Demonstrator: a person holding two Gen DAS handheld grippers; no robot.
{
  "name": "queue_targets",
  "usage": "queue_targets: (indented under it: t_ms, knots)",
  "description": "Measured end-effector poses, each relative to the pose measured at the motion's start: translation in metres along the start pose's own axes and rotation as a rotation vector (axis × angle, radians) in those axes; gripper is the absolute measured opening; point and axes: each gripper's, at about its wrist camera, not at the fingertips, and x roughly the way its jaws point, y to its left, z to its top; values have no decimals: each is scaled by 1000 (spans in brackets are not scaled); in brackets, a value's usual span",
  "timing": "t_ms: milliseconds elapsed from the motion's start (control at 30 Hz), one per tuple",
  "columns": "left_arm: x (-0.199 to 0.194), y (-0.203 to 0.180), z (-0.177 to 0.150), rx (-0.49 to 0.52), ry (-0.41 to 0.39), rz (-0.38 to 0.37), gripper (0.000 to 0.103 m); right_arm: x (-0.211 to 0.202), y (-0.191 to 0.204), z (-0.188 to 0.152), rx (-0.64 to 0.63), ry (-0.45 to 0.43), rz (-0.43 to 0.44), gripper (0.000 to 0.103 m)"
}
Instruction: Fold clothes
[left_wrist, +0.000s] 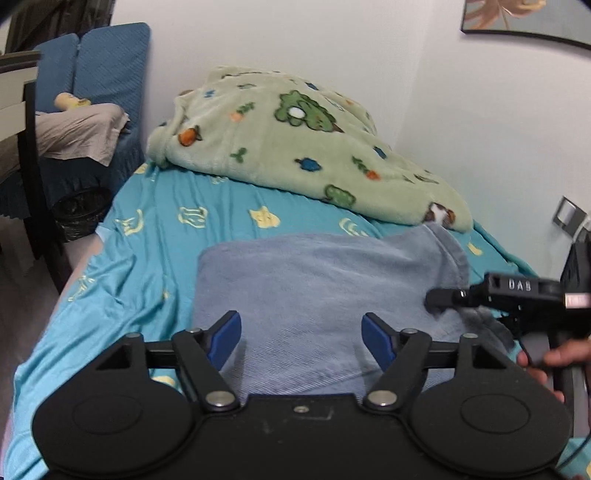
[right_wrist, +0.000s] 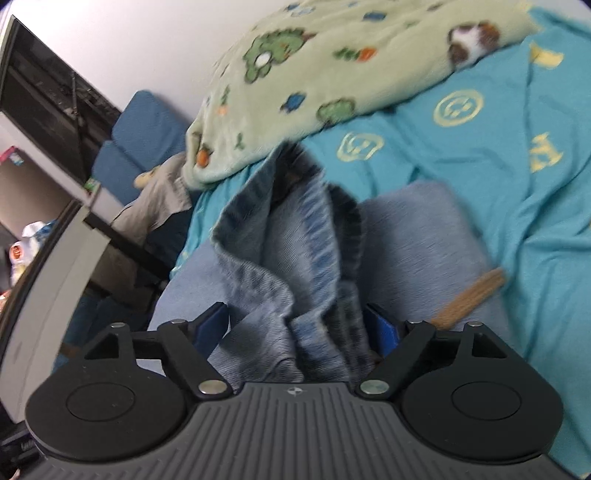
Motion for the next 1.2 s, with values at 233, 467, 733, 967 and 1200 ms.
queue_targets:
  t_ms: [233,467,733,967,1200]
  knots:
    - [-2,15,2,-71,10,-4,69,-12,20,-5,-7,-68,-3,29]
    - [-18,21,9,-103,-39,-4,70,-65,45,9,-75,-276,39,22]
    - [-17,23,10,-119,-39,-1,72,-82,8,23,-21,-299,-224,20]
    - [-1,35,5,-177,30,-39,72,-52,-32,2,90,-116,-390,23]
    - [7,35,4,-212,72,-78,72,-75,-18,-7,111,-144,-461,52]
